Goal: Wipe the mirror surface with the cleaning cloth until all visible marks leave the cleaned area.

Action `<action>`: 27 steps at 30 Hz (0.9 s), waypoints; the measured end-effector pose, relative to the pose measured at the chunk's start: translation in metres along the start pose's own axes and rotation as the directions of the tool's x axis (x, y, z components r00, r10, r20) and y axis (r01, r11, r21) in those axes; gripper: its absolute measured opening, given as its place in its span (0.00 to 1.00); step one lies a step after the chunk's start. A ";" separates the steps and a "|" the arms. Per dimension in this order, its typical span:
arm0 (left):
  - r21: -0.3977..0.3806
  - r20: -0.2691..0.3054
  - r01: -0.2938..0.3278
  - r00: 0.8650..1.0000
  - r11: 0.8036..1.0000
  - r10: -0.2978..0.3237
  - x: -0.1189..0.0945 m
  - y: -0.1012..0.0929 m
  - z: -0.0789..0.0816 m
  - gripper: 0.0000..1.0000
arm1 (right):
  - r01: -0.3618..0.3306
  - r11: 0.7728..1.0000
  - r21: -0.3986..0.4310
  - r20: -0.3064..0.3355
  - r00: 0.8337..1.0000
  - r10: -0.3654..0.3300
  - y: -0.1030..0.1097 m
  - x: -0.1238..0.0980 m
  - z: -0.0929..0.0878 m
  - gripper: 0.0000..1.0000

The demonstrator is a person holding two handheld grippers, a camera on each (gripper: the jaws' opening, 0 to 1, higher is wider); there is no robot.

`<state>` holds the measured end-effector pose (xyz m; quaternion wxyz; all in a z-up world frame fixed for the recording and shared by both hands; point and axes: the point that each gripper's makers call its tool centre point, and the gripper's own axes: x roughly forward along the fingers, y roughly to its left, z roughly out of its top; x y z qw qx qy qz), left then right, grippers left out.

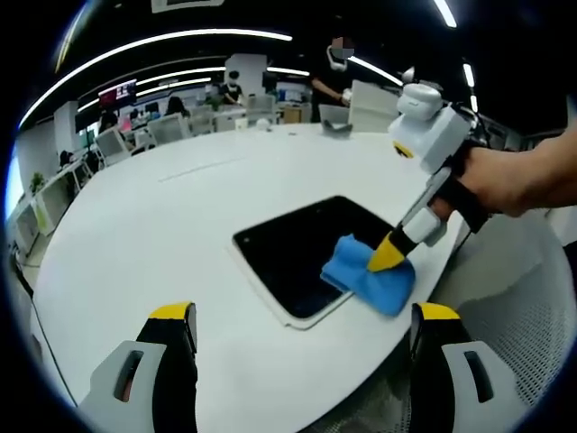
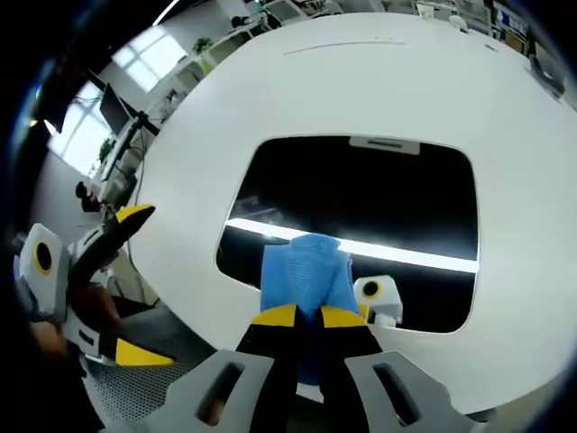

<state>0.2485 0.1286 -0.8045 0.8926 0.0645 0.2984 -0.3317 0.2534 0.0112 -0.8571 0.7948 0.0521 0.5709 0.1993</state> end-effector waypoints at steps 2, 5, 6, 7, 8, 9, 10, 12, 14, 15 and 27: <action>-0.001 -0.002 0.001 1.000 1.000 -0.001 0.000 0.000 0.000 0.99 | 0.000 1.000 0.003 -0.002 1.000 0.000 -0.003 -0.001 0.000 0.02; 0.009 -0.005 0.005 1.000 1.000 -0.005 0.000 -0.002 0.000 0.99 | 0.004 1.000 0.006 -0.003 1.000 -0.004 -0.006 -0.003 -0.001 0.02; 0.009 -0.005 0.004 1.000 1.000 -0.004 0.000 -0.001 0.000 0.99 | 0.004 1.000 0.006 -0.003 1.000 -0.004 -0.007 -0.003 -0.002 0.02; 0.003 -0.003 0.000 1.000 1.000 0.000 0.000 -0.001 0.000 0.99 | 0.004 1.000 0.005 -0.001 1.000 -0.004 -0.007 -0.003 -0.002 0.02; -0.003 -0.001 -0.002 1.000 1.000 0.002 0.000 0.000 0.000 0.99 | 0.002 1.000 0.009 0.001 1.000 -0.002 -0.008 -0.003 -0.002 0.02; -0.007 0.000 -0.003 1.000 1.000 0.003 0.000 0.000 0.000 0.99 | 0.001 1.000 0.010 0.002 1.000 -0.001 -0.008 -0.004 -0.003 0.02; -0.008 0.000 -0.003 1.000 1.000 0.003 0.000 0.000 0.000 0.99 | 0.005 1.000 0.006 -0.001 1.000 -0.005 -0.008 -0.004 -0.003 0.02; 0.002 -0.005 0.003 1.000 1.000 -0.003 0.000 -0.001 -0.001 0.99 | 0.009 1.000 -0.004 -0.004 1.000 -0.009 -0.009 -0.005 -0.003 0.02; 0.007 -0.006 0.004 1.000 1.000 -0.004 0.001 -0.001 -0.001 0.99 | 0.010 1.000 -0.005 -0.005 1.000 -0.010 -0.011 -0.006 -0.004 0.02; 0.004 -0.006 0.003 1.000 1.000 -0.003 0.001 -0.001 -0.001 0.99 | 0.009 1.000 -0.003 -0.005 1.000 -0.009 -0.013 -0.007 -0.005 0.02; -0.008 -0.005 -0.014 1.000 1.000 0.014 0.001 0.003 0.000 0.99 | 0.001 1.000 0.001 -0.018 1.000 -0.001 -0.015 -0.007 -0.003 0.02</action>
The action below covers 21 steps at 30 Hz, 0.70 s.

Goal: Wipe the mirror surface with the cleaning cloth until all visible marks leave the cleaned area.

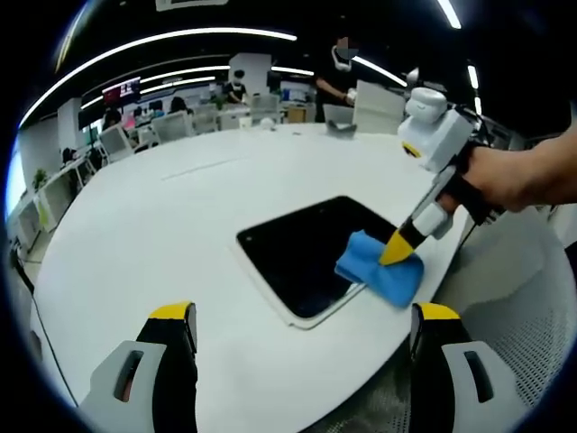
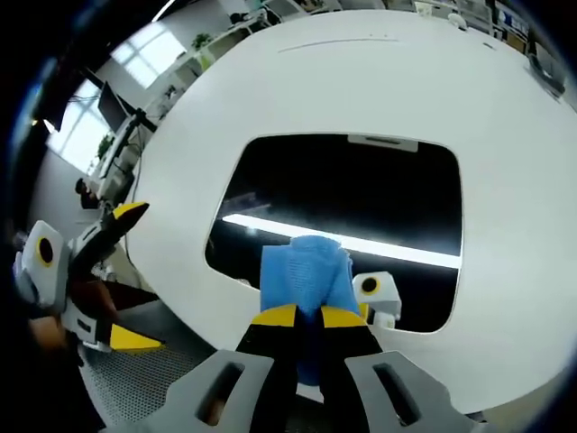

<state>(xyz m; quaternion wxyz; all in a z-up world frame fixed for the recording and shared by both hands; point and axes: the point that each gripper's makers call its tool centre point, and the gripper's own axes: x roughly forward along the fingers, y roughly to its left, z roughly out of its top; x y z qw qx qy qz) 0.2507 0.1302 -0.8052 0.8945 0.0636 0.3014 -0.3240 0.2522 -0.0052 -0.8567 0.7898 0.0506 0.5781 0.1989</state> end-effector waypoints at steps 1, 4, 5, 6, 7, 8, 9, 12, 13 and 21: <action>0.001 0.000 0.000 1.000 1.000 0.000 0.000 0.000 0.000 0.99 | 0.001 1.000 0.000 0.000 1.000 -0.001 0.000 0.000 0.000 0.02; 0.003 0.004 -0.001 1.000 1.000 0.001 0.000 0.000 0.001 0.99 | 0.003 1.000 -0.009 -0.004 1.000 -0.003 0.000 0.000 0.000 0.02; 0.003 0.005 -0.002 1.000 1.000 0.002 0.000 0.000 0.001 0.99 | 0.002 1.000 -0.009 -0.006 1.000 -0.002 0.000 0.000 0.000 0.02; 0.001 0.006 -0.002 1.000 1.000 0.002 0.001 0.000 0.001 0.99 | -0.002 1.000 -0.007 -0.007 1.000 0.002 -0.001 0.000 0.001 0.02; -0.002 0.003 -0.003 1.000 1.000 0.003 0.001 0.001 0.001 0.99 | -0.004 1.000 -0.002 -0.007 1.000 0.004 -0.002 0.000 0.003 0.02; -0.005 -0.001 -0.004 1.000 1.000 0.004 0.001 0.001 0.000 0.99 | -0.004 1.000 0.005 -0.008 1.000 0.004 -0.003 0.000 0.004 0.02; -0.013 -0.006 -0.006 1.000 1.000 0.006 0.001 0.002 -0.001 0.99 | 0.003 1.000 0.000 -0.006 1.000 -0.003 -0.004 0.000 0.006 0.02; -0.028 -0.001 -0.010 1.000 1.000 0.010 0.001 0.002 -0.001 0.99 | 0.009 1.000 -0.002 -0.011 1.000 -0.009 -0.007 0.002 0.011 0.02; -0.028 0.002 -0.007 1.000 1.000 0.007 0.001 0.002 0.000 0.99 | 0.002 1.000 0.008 -0.018 1.000 -0.002 -0.008 0.003 0.013 0.02; -0.017 -0.006 -0.001 1.000 1.000 0.001 0.001 0.000 -0.001 0.99 | 0.003 1.000 -0.012 -0.035 0.999 -0.004 -0.010 0.005 0.022 0.02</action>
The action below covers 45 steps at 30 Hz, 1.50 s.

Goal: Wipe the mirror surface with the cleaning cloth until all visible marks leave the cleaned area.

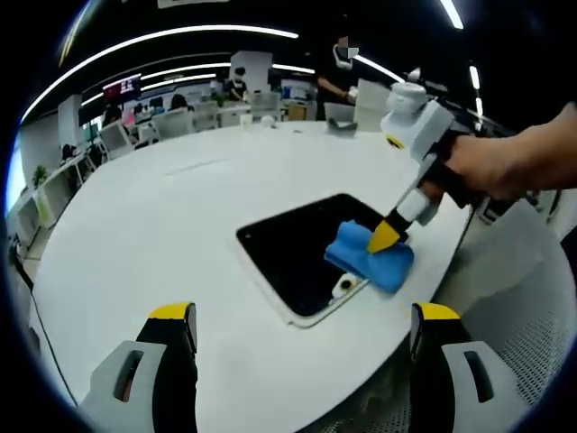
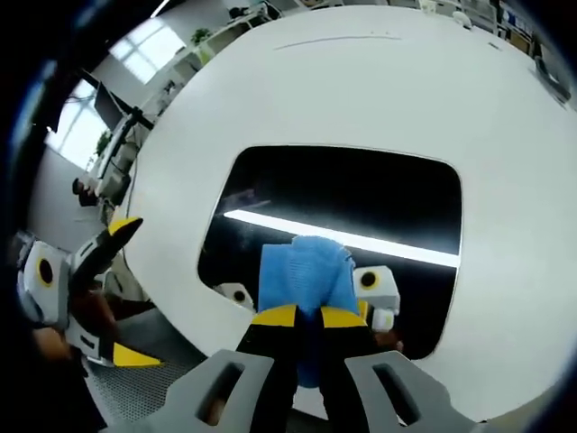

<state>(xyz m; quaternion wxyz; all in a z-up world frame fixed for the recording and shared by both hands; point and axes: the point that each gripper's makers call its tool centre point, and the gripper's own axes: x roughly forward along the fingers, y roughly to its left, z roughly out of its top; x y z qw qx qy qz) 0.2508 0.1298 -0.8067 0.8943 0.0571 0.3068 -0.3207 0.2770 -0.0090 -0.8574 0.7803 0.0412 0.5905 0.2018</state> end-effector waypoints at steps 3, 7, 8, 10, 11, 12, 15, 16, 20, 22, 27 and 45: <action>0.007 -0.006 -0.006 1.000 1.000 0.007 -0.001 0.001 0.000 0.99 | 0.001 1.000 -0.004 -0.002 1.000 -0.001 -0.003 0.002 0.007 0.02; -0.070 -0.108 -0.009 0.994 0.998 0.001 -0.005 0.001 -0.010 0.99 | -0.002 1.000 -0.002 -0.004 1.000 0.002 -0.009 0.005 0.017 0.02; -0.099 -0.040 0.007 0.999 0.995 -0.011 -0.008 -0.001 0.005 0.99 | 0.002 1.000 -0.003 -0.004 1.000 -0.002 -0.011 0.005 0.021 0.02; -0.098 -0.023 -0.004 1.000 0.995 0.002 -0.014 0.001 0.013 0.99 | 0.005 1.000 -0.006 -0.003 1.000 -0.005 -0.013 0.007 0.028 0.02; -0.095 -0.021 -0.006 1.000 0.995 0.004 -0.016 0.000 0.015 0.99 | 0.006 1.000 -0.008 -0.004 1.000 -0.006 -0.013 0.008 0.031 0.02; -0.095 -0.019 -0.007 1.000 0.995 0.006 -0.016 0.000 0.015 0.99 | 0.008 1.000 -0.011 -0.007 1.000 -0.008 -0.014 0.009 0.033 0.02; -0.104 -0.038 -0.015 0.999 0.994 0.012 -0.013 -0.001 0.006 0.99 | 0.025 0.999 -0.026 -0.007 1.000 -0.025 -0.017 0.011 0.044 0.02; -0.097 -0.044 -0.023 0.999 0.995 0.019 -0.012 -0.001 0.002 0.99 | 0.027 0.999 -0.024 -0.008 1.000 -0.027 -0.018 0.012 0.046 0.02; -0.063 -0.048 -0.046 0.998 0.997 0.043 -0.010 0.000 0.004 0.99 | 0.029 1.000 -0.012 -0.012 0.999 -0.029 -0.023 0.015 0.055 0.02; -0.035 -0.047 -0.044 0.998 0.998 0.042 -0.009 0.000 0.008 0.99 | 0.032 0.999 0.002 -0.007 0.999 -0.032 -0.024 0.015 0.060 0.02; -0.009 -0.045 -0.016 0.999 1.000 0.015 -0.007 -0.006 0.013 0.99 | 0.041 0.999 0.013 0.001 0.999 -0.041 -0.028 0.018 0.073 0.02; 0.062 -0.050 -0.070 0.996 0.996 0.073 0.001 -0.002 0.003 0.99 | 0.040 0.999 0.013 0.019 0.999 -0.040 -0.033 0.022 0.096 0.02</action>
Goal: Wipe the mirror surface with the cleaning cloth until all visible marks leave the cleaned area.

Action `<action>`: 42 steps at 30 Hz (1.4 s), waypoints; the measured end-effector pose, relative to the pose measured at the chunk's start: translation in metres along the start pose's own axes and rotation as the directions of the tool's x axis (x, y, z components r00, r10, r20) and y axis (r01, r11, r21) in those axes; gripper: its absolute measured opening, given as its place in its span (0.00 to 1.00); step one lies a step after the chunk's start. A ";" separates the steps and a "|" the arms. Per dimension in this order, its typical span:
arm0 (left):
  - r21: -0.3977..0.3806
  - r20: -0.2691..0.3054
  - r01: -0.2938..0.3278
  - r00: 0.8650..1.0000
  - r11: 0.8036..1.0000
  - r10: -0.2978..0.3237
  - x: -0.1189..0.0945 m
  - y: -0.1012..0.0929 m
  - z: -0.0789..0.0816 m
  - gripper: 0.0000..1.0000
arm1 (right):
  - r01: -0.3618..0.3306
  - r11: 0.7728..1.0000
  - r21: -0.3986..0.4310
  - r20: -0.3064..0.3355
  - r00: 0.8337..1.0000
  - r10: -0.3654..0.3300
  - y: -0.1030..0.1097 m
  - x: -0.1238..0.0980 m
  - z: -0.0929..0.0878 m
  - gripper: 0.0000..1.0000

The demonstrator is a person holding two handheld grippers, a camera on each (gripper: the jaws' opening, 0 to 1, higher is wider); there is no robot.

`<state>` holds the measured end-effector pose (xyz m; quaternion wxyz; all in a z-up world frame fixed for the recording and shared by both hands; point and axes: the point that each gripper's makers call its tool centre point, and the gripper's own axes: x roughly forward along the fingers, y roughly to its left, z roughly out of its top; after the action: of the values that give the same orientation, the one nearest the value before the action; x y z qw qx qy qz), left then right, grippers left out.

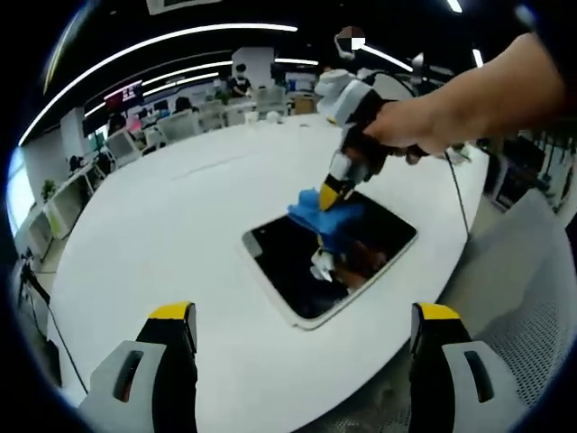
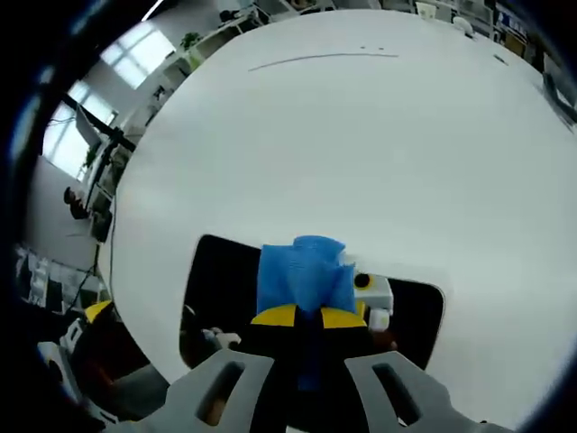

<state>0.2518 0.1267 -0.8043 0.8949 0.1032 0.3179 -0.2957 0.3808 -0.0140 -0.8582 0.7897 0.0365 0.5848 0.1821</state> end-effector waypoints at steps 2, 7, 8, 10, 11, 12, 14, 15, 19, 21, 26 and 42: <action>0.008 0.006 -0.003 1.000 1.000 0.003 0.000 0.000 0.001 0.99 | 0.001 1.000 0.012 0.005 1.000 -0.001 -0.002 0.000 0.001 0.02; 0.030 0.020 -0.025 0.999 0.999 0.025 -0.002 0.004 0.002 0.99 | 0.004 1.000 0.022 0.017 1.000 -0.005 -0.001 0.001 0.004 0.02; 0.036 0.011 -0.022 1.000 0.999 0.021 -0.002 0.003 0.000 0.99 | 0.006 1.000 0.015 0.012 1.000 -0.007 -0.002 0.002 0.004 0.02; 0.057 0.001 -0.013 1.000 0.998 0.013 -0.001 0.001 -0.001 0.99 | 0.004 0.999 0.038 0.018 1.000 -0.005 -0.001 0.002 0.004 0.02; 0.057 0.006 -0.007 1.000 0.998 0.007 -0.002 0.000 -0.001 0.99 | 0.005 0.999 0.039 0.020 1.000 -0.005 -0.001 0.001 0.004 0.02; 0.055 0.019 -0.007 1.000 0.998 0.006 -0.002 0.000 0.002 0.99 | 0.005 0.999 0.038 0.024 1.000 -0.006 0.000 0.000 0.003 0.02; 0.043 0.030 -0.025 0.999 0.999 0.023 -0.005 0.004 0.003 0.99 | 0.008 0.999 0.042 0.029 1.000 -0.009 0.001 -0.002 0.001 0.02; 0.035 0.033 -0.026 0.999 0.999 0.025 -0.006 0.005 0.004 0.99 | 0.009 0.999 0.040 0.031 0.999 -0.010 0.001 -0.002 0.001 0.02; 0.027 0.037 -0.027 0.999 0.999 0.026 -0.005 0.005 0.005 0.99 | 0.006 0.999 0.038 0.027 1.000 -0.007 -0.001 -0.005 -0.001 0.02; 0.004 0.057 -0.029 0.998 1.000 0.028 -0.007 0.007 0.008 0.99 | 0.010 0.999 0.033 0.020 1.000 -0.011 -0.006 -0.007 -0.002 0.02; -0.026 0.105 0.016 0.994 1.000 -0.013 -0.008 0.001 0.016 0.99 | 0.016 0.999 0.042 0.012 1.000 -0.016 -0.020 -0.011 -0.005 0.02; -0.053 0.083 0.025 0.996 0.998 -0.021 -0.004 0.000 0.014 0.99 | 0.011 0.997 0.072 0.000 1.000 -0.011 -0.035 -0.010 -0.004 0.02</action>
<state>0.2564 0.1236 -0.7904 0.9063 0.0630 0.2896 -0.3014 0.3832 -0.0508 -0.8599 0.7890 0.0618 0.5909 0.1565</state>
